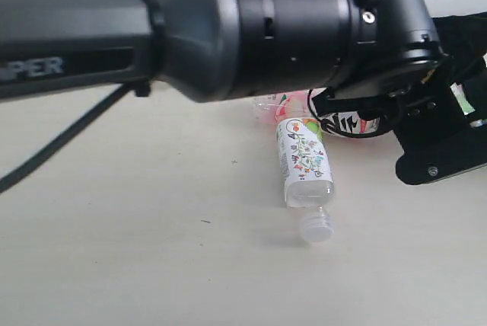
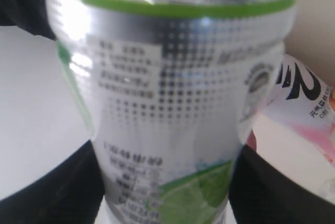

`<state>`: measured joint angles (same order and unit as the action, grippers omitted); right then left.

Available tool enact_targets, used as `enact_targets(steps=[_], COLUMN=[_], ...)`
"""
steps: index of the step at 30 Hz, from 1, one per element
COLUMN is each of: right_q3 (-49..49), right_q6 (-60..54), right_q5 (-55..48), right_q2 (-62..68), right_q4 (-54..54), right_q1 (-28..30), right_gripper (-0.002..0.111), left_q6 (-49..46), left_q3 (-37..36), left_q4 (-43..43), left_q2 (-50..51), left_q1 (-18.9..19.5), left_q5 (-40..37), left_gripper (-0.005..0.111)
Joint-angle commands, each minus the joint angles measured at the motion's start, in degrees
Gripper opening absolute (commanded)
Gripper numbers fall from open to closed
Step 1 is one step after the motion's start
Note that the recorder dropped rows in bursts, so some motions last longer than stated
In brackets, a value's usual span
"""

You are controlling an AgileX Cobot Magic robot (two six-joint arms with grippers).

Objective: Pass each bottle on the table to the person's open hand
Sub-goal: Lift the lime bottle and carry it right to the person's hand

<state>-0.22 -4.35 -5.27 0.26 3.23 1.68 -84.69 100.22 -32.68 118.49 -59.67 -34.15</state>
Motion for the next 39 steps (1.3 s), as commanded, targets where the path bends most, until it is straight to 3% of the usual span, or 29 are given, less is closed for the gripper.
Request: enact_targets(steps=[1, 4, 11, 21, 39], right_q3=[0.22, 0.22, 0.22, 0.22, 0.22], right_q6=[-0.1, -0.1, -0.1, -0.1, -0.1], right_q5=[0.16, 0.16, 0.16, 0.16, 0.16], right_q2=[-0.26, -0.26, -0.26, -0.26, -0.26], right_q4=[-0.17, -0.17, -0.17, -0.27, -0.27], right_q1=[0.3, 0.3, 0.3, 0.3, 0.3], right_gripper=[0.0, 0.0, 0.0, 0.0, 0.0], left_q6=[-7.45, -12.47, -12.86, -11.23, -10.67], left_q3=[7.64, 12.81, 18.95, 19.21, 19.21], left_q4=[7.09, 11.84, 12.8, 13.3, 13.39], left_q2=[4.56, 8.02, 14.98, 19.29, 19.74], left_q1=[0.86, 1.84, 3.76, 6.06, 6.06], left_q5=[-2.89, -2.2, 2.91, 2.27, 3.46], left_gripper=[0.0, 0.0, 0.0, 0.0, 0.001])
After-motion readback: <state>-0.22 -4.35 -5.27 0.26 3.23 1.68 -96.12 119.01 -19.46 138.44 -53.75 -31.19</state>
